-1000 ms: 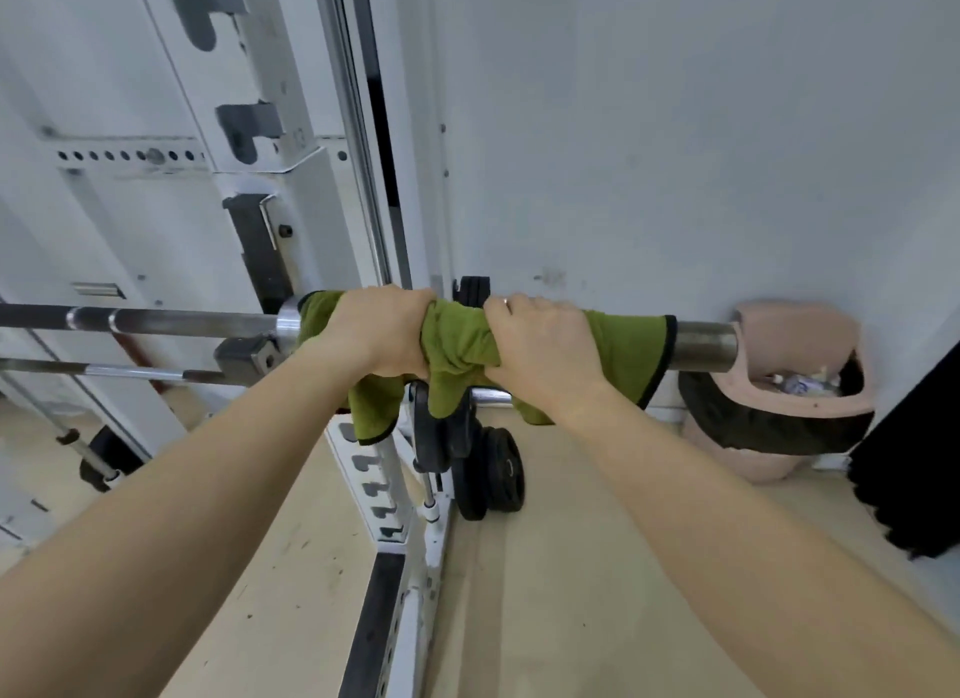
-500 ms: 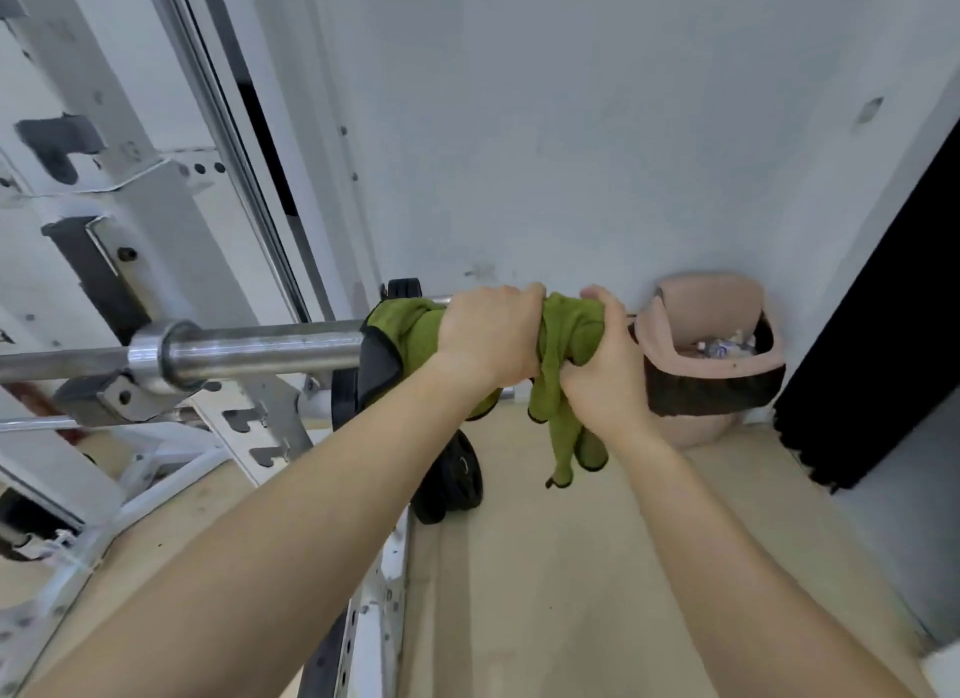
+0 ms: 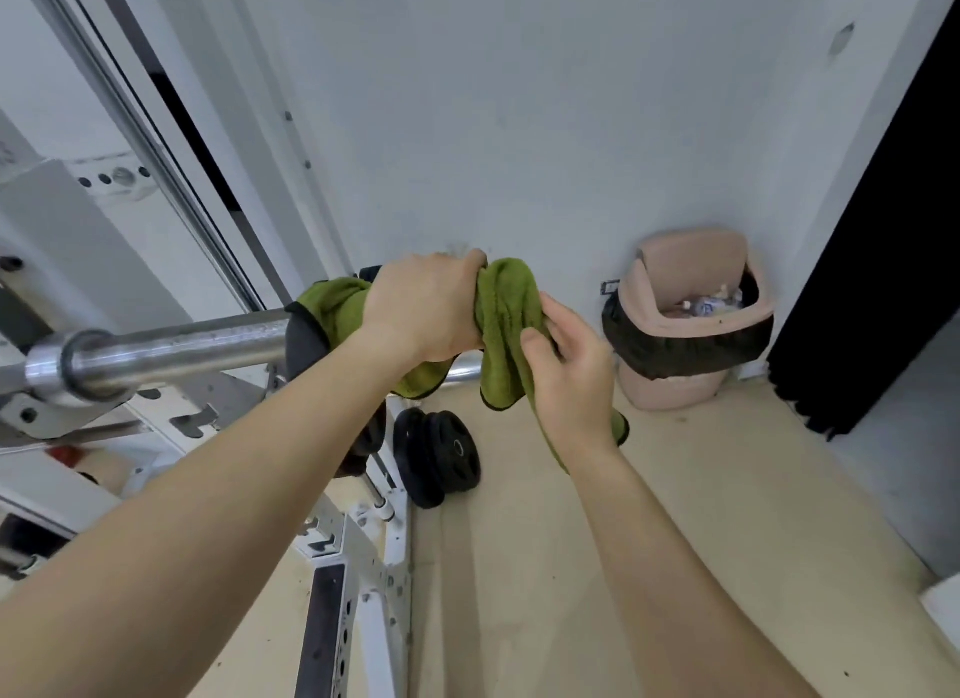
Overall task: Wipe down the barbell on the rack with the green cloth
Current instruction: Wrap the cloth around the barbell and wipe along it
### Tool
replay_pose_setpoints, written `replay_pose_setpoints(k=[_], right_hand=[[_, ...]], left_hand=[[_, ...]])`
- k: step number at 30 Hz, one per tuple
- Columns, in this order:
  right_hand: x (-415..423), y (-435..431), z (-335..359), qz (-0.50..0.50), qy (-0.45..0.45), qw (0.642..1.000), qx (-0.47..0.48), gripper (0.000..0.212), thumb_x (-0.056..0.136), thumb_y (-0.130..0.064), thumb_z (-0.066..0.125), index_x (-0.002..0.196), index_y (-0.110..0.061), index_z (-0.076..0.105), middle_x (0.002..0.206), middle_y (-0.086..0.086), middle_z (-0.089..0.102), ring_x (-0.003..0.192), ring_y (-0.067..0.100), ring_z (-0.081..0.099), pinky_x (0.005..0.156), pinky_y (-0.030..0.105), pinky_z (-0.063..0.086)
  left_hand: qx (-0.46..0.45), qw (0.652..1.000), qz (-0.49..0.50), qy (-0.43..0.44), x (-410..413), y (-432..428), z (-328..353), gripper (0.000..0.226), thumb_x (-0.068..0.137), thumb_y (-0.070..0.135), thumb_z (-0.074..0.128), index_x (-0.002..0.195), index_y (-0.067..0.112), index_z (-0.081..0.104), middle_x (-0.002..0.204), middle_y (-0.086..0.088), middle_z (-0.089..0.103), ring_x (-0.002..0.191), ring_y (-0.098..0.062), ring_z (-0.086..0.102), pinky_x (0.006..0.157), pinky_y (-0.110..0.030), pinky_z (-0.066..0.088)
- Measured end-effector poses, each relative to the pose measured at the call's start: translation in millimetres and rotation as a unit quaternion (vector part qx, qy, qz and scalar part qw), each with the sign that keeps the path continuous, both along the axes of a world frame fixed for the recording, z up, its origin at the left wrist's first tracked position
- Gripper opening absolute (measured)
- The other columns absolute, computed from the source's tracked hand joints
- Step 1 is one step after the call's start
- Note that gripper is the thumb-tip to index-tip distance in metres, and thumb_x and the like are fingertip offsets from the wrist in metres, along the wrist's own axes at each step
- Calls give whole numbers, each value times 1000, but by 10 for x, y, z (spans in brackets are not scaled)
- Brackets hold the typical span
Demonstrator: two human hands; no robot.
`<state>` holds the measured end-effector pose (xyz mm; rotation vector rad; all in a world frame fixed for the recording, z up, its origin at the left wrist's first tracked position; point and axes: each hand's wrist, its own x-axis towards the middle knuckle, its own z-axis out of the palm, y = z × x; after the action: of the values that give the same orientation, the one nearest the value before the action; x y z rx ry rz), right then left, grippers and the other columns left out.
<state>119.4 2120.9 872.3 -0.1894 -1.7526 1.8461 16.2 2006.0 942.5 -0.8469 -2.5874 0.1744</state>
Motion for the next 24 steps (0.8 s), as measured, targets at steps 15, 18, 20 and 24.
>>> replay_pose_setpoints(k=[15, 18, 20, 24], right_hand=[[9, -71, -47, 34, -52, 951, 303, 93, 82, -16, 64, 160, -15, 14, 163, 3, 28, 149, 19, 29, 117, 37, 33], [-217, 8, 95, -68, -42, 837, 541, 87, 76, -15, 70, 152, -3, 29, 156, 15, 34, 146, 32, 30, 120, 43, 26], [-383, 38, 335, -78, -53, 767, 635, 65, 73, -21, 72, 133, -7, 50, 131, 11, 56, 127, 33, 49, 114, 43, 34], [-598, -365, 696, -20, -87, 683, 725, 44, 72, -39, 71, 105, -13, 57, 98, 5, 67, 89, 29, 63, 72, 37, 39]], left_hand=[[13, 1000, 7, -9, 40, -32, 24, 53, 70, 68, 63, 91, 23, 45, 64, 7, 48, 56, -25, 50, 51, -31, 36], [34, 999, -4, 0, 47, -169, -12, 53, 68, 68, 63, 91, 22, 46, 68, 7, 54, 59, -24, 55, 52, -31, 40], [35, 999, -8, 24, 43, -346, -40, 51, 70, 63, 64, 94, 21, 48, 73, 7, 56, 62, -23, 57, 51, -31, 40], [30, 999, 24, 38, -4, -969, -47, 46, 73, 55, 63, 98, 19, 50, 75, 6, 57, 60, -21, 49, 49, -30, 34]])
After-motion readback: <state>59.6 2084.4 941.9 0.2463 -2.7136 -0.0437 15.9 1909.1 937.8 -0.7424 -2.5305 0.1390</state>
